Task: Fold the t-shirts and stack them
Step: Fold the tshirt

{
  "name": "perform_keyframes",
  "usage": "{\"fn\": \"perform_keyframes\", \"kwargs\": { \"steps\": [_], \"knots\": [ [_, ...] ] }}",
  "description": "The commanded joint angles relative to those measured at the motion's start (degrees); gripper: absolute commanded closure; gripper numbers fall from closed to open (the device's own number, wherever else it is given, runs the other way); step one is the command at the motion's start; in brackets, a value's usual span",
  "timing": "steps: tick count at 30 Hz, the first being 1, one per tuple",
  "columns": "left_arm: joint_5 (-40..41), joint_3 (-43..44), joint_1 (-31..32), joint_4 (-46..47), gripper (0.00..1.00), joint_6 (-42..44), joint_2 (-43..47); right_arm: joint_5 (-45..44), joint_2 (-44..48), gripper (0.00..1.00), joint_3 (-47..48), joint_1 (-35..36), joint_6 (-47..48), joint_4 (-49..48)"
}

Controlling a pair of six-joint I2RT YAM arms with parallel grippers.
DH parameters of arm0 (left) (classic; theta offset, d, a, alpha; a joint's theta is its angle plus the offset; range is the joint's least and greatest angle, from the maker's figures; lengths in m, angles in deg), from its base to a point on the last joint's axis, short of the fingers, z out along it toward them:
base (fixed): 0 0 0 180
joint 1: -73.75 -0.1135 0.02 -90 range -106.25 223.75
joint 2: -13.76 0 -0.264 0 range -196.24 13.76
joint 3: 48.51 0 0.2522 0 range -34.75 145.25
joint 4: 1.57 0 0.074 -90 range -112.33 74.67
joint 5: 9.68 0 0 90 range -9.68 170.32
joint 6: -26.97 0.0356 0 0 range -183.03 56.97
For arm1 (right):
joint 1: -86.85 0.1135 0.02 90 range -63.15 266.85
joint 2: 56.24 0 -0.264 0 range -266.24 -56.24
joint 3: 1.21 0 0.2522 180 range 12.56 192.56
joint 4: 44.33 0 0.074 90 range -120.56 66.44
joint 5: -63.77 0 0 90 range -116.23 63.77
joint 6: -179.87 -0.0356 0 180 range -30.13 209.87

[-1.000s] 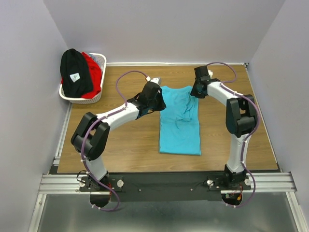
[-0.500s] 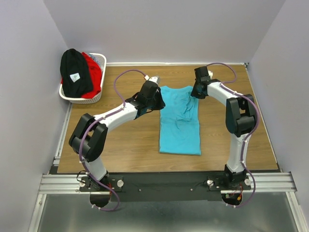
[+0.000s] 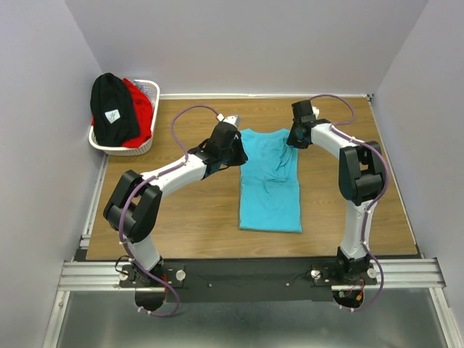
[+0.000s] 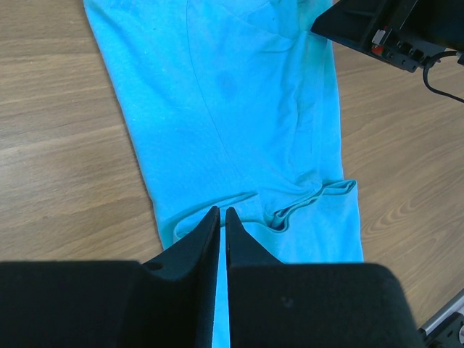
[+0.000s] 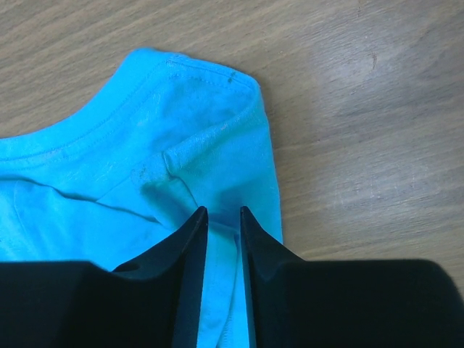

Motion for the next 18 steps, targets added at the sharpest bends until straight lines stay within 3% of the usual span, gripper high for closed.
{"fn": "perform_keyframes", "kwargs": {
  "steps": [1,9,16,18],
  "knots": [
    [-0.64,-0.84,-0.3,0.19,0.86,0.8,1.51,-0.2,-1.54,0.7,-1.3,-0.11,-0.02,-1.25],
    [-0.64,-0.84,-0.3,0.27,0.86,1.07,1.16,0.33,-1.11,0.73,-2.09,-0.2,-0.28,-1.51],
    [-0.73,-0.67,-0.39,0.45,0.86,1.16,0.72,0.15,1.79,0.93,-3.5,-0.11,-0.46,-1.6],
    [-0.73,-0.75,-0.39,0.45,0.86,1.24,0.63,-0.2,2.76,0.94,-4.03,-0.11,-0.55,-1.6]
  ]
}}
